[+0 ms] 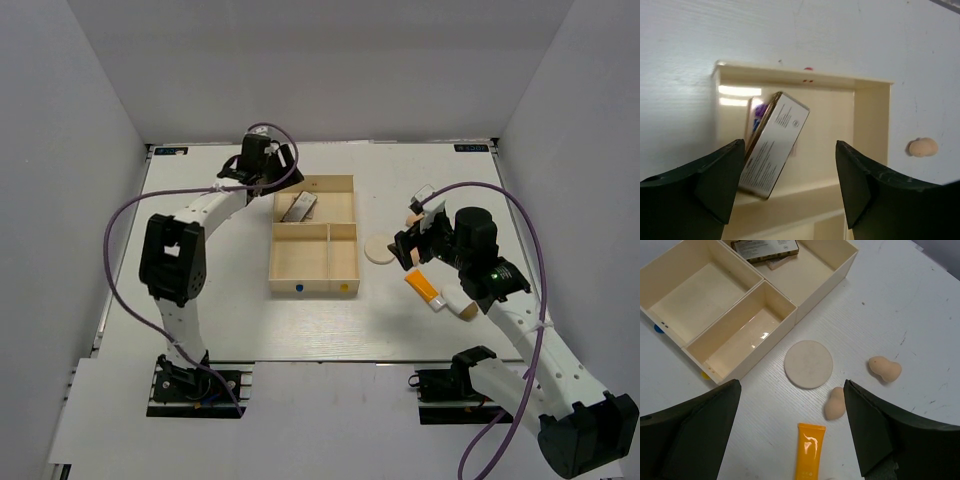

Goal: Organize the makeup

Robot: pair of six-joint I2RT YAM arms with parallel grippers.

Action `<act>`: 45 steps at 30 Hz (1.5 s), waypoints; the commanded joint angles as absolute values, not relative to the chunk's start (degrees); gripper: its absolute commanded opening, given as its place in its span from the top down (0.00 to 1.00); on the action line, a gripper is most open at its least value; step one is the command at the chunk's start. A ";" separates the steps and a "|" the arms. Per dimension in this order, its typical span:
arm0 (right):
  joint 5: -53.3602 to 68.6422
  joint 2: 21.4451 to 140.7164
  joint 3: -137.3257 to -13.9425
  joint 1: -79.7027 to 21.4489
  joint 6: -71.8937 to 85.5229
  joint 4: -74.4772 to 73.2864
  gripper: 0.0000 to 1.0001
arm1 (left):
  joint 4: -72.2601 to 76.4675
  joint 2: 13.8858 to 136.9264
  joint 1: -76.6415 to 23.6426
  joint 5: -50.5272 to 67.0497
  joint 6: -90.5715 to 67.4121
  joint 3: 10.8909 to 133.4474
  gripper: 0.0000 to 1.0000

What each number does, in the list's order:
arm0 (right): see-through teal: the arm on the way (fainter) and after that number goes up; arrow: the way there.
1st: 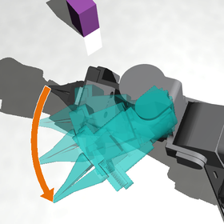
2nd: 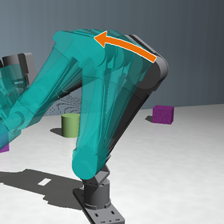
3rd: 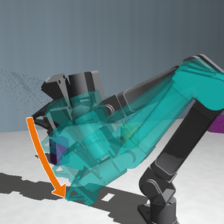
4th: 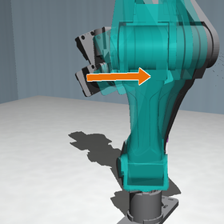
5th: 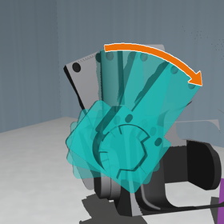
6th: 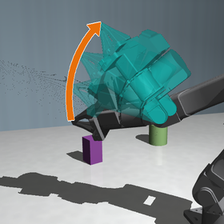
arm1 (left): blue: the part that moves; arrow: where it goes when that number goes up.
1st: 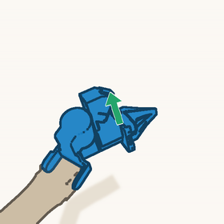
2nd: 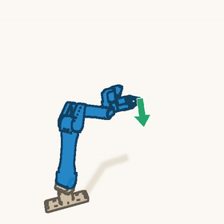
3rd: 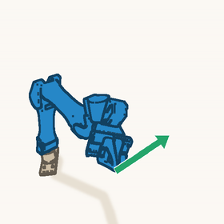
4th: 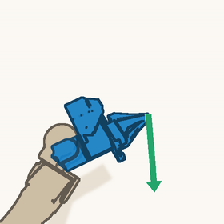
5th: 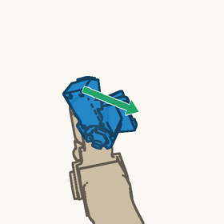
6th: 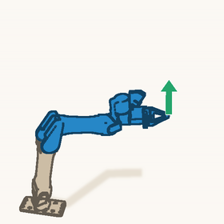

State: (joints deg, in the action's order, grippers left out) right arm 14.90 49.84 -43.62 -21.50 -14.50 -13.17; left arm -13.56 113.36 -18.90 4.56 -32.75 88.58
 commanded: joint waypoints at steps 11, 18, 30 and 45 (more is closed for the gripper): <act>17.05 43.33 -43.33 -22.94 -14.94 -11.51 0.11 | -43.23 82.63 -16.52 -27.93 -40.78 67.96 0.02; 18.02 42.45 -43.77 -23.64 -14.33 -11.95 0.11 | -49.48 83.40 -13.28 -38.58 -41.04 61.88 0.02; 17.32 41.40 -43.33 -23.91 -13.97 -12.22 0.11 | -48.87 89.20 -3.60 -33.68 -33.16 59.15 0.02; 18.02 38.23 -43.51 -24.52 -13.89 -12.13 0.11 | -50.19 86.84 1.84 -22.60 -16.35 56.69 0.02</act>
